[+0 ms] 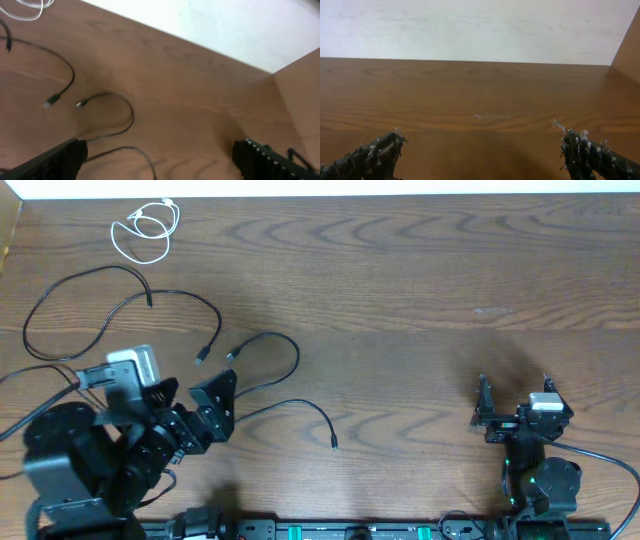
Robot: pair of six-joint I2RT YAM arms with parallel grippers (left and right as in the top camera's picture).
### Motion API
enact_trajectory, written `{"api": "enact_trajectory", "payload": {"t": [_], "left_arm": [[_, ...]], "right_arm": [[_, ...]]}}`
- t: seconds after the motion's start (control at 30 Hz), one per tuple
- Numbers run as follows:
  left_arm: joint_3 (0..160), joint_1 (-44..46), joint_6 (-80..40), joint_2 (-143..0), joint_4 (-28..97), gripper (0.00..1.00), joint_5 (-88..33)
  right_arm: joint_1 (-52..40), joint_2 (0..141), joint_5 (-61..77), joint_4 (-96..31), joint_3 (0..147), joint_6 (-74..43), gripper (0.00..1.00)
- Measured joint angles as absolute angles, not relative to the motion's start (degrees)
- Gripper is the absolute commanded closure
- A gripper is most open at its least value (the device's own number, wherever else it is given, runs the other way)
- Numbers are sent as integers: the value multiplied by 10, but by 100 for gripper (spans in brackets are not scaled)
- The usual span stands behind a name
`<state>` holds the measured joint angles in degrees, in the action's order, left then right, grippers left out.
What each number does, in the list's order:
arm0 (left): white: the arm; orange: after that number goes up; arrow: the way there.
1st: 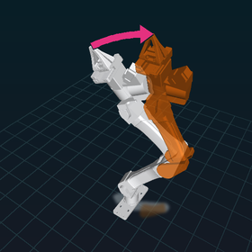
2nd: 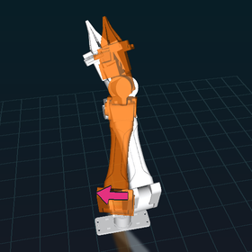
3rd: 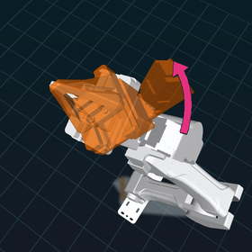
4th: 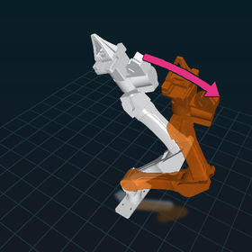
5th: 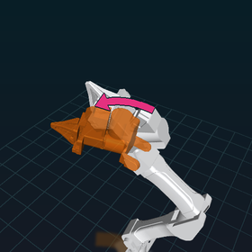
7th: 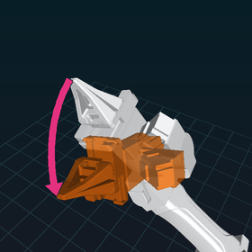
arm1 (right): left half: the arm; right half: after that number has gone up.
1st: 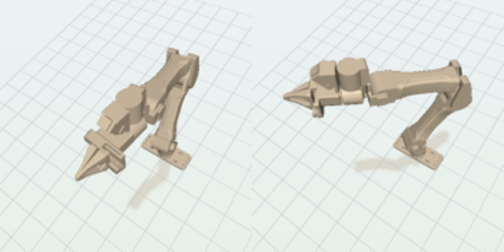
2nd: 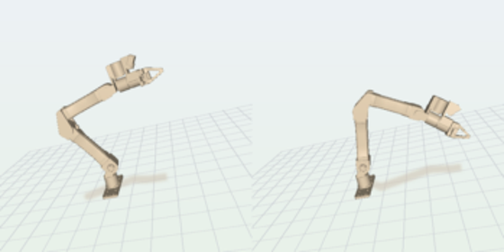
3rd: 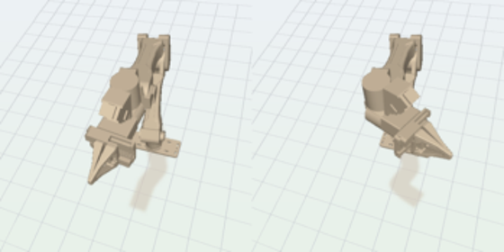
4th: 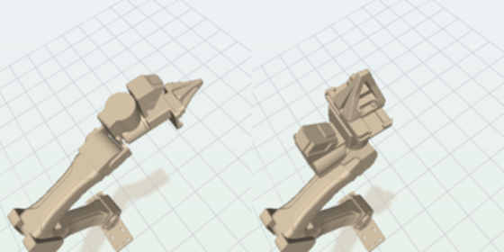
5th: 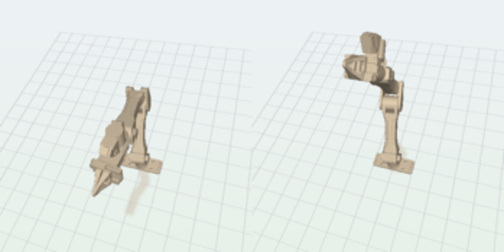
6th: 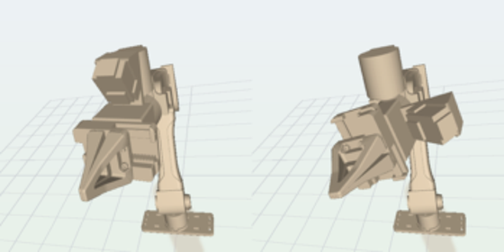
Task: Untangle cables
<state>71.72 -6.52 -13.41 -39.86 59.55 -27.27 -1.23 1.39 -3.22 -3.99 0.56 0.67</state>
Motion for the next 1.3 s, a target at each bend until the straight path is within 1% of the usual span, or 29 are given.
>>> {"api": "enact_trajectory", "payload": {"t": [0.1,0.2,0.3,0.63,1.0,1.3], "left_arm": [[671,-45,-134,-380,553,2,-246],[617,-28,-134,-352,474,2,-214],[570,-18,-132,-324,426,2,-178],[394,-14,-132,-216,291,2,-115],[249,-14,-130,-84,179,2,-101],[133,-14,-130,-31,66,2,-101]], "right_arm": [[-12,14,-32,-40,6,7,1],[-12,14,-32,-40,5,7,1],[-12,14,-32,-40,5,7,1],[-12,14,-32,-40,6,7,1],[-12,14,-32,-40,6,7,1],[-12,14,-32,-40,6,7,1]]}}
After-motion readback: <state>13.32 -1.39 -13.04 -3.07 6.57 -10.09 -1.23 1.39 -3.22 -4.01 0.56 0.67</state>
